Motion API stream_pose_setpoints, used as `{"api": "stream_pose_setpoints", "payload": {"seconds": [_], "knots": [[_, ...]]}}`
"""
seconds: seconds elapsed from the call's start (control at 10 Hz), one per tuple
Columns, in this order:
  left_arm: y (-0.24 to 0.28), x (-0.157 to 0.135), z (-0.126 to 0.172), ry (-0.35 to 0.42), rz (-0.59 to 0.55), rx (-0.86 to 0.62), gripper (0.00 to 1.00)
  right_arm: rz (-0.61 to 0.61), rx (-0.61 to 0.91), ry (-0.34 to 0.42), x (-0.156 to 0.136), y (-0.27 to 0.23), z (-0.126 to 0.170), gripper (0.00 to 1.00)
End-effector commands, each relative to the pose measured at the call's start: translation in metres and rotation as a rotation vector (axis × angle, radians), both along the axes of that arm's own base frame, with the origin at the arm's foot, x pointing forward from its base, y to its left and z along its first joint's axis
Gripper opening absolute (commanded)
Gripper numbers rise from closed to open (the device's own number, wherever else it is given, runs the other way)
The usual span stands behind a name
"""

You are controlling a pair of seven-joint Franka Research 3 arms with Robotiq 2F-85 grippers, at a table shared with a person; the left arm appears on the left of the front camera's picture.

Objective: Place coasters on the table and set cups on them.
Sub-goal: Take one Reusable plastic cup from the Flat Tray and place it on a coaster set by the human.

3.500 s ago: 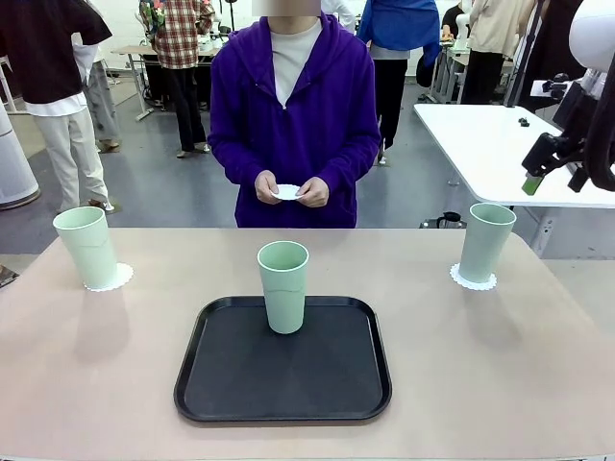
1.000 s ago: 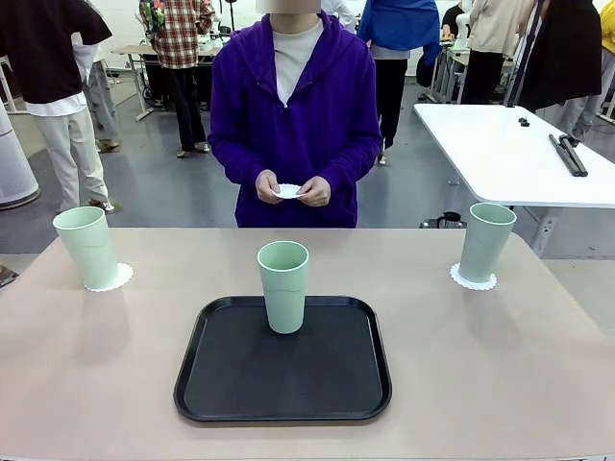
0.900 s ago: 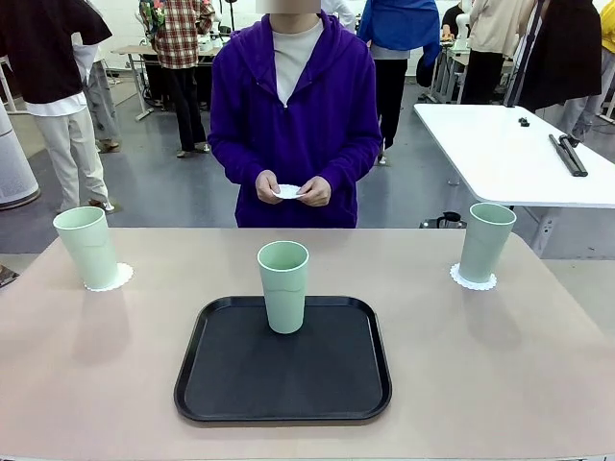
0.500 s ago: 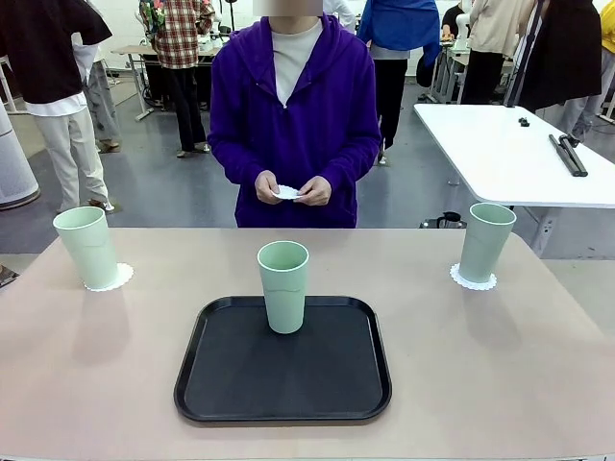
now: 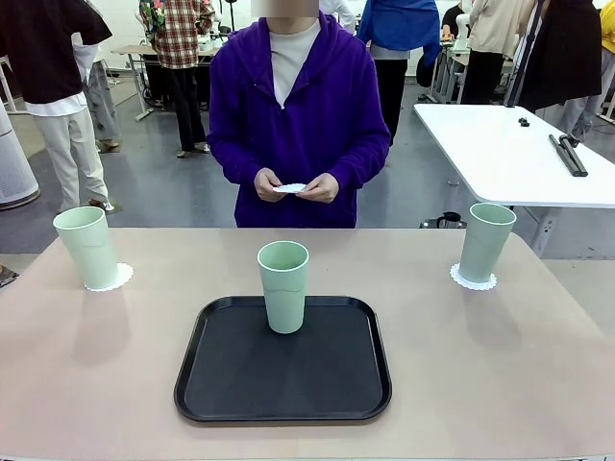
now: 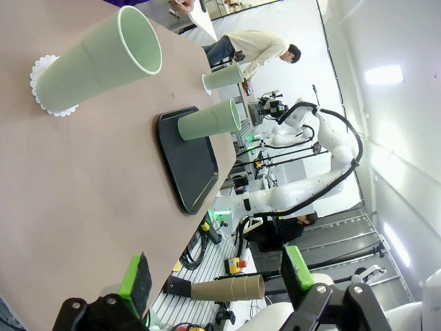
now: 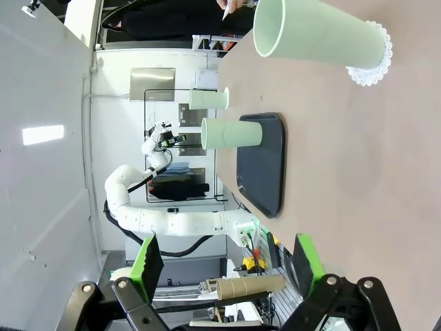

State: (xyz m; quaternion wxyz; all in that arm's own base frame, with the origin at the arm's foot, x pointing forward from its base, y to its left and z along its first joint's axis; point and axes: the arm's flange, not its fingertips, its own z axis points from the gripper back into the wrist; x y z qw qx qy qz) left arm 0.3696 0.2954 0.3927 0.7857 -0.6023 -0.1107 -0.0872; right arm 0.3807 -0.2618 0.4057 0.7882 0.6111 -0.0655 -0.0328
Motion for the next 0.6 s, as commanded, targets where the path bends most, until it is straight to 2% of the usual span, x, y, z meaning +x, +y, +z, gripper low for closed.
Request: {"api": "stream_pose_setpoints", "payload": {"seconds": [0.0, 0.5], "knots": [[0.0001, -0.0007, 0.0024, 0.003, 0.003, 0.01, 1.0, -0.003, -0.009, 0.0, -0.0045, 0.0034, 0.0003, 1.0], [0.0001, -0.0007, 0.0024, 0.003, 0.003, 0.01, 1.0, -0.003, -0.009, 0.0, -0.0045, 0.0034, 0.0003, 1.0]]}}
